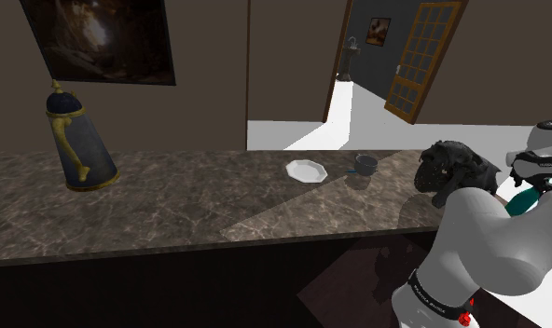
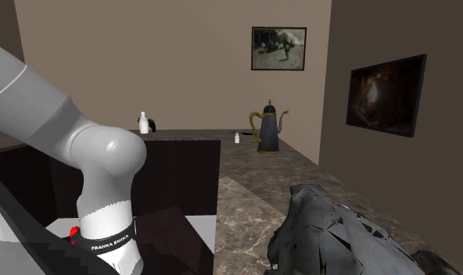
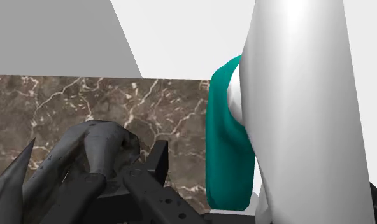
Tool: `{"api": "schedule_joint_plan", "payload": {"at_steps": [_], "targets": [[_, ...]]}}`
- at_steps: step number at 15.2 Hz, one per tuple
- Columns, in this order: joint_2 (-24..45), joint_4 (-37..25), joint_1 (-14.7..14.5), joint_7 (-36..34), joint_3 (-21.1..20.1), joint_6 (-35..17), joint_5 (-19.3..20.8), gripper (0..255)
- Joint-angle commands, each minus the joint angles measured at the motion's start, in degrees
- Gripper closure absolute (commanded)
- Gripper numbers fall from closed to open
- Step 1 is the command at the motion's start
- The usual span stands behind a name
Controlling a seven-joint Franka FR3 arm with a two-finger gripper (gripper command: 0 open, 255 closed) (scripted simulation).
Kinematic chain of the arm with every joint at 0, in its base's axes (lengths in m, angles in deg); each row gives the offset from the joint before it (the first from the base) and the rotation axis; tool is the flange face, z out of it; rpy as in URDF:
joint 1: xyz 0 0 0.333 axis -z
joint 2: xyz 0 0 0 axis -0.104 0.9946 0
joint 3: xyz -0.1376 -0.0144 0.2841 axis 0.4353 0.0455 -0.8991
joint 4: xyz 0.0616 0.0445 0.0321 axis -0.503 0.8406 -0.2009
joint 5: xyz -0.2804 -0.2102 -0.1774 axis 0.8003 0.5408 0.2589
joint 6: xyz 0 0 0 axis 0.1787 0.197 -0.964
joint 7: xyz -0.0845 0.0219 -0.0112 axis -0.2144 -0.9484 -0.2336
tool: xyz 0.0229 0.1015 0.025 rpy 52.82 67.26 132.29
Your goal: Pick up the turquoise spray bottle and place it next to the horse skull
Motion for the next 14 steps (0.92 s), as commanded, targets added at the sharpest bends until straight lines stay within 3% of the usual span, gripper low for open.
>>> {"api": "schedule_joint_plan", "payload": {"at_steps": [1,2,6,14], "targets": [[0.0,0.0,0.0,0.0,0.0,0.0,0.0,0],[0.0,0.0,0.0,0.0,0.0,0.0,0.0,0],[5.23,4.31,5.66,1.2,-6.59,1.33,-5.08,0],[5.2,4.31,5.67,1.19,-6.62,1.36,-5.05,0]]}}
